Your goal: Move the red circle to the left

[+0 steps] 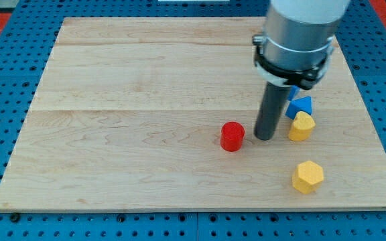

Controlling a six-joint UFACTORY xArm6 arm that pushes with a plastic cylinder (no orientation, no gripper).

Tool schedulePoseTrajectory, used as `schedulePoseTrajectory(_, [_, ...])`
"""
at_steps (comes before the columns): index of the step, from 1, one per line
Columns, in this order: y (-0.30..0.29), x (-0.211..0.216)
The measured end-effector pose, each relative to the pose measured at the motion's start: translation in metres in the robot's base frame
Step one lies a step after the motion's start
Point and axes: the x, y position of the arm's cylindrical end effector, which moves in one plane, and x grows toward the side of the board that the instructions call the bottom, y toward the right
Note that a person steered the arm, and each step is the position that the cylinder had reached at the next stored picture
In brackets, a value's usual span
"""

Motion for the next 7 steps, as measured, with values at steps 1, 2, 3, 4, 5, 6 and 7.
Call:
schedulePoseTrajectory(1, [-0.042,0.001])
schedulePoseTrajectory(2, [-0.107,0.003])
schedulePoseTrajectory(3, [-0.096,0.025])
schedulePoseTrajectory(4, [-0.099,0.04])
schedulePoseTrajectory(5, [-0.209,0.04])
schedulePoseTrajectory(6, [-0.281,0.041])
schedulePoseTrajectory(7, [-0.242,0.036])
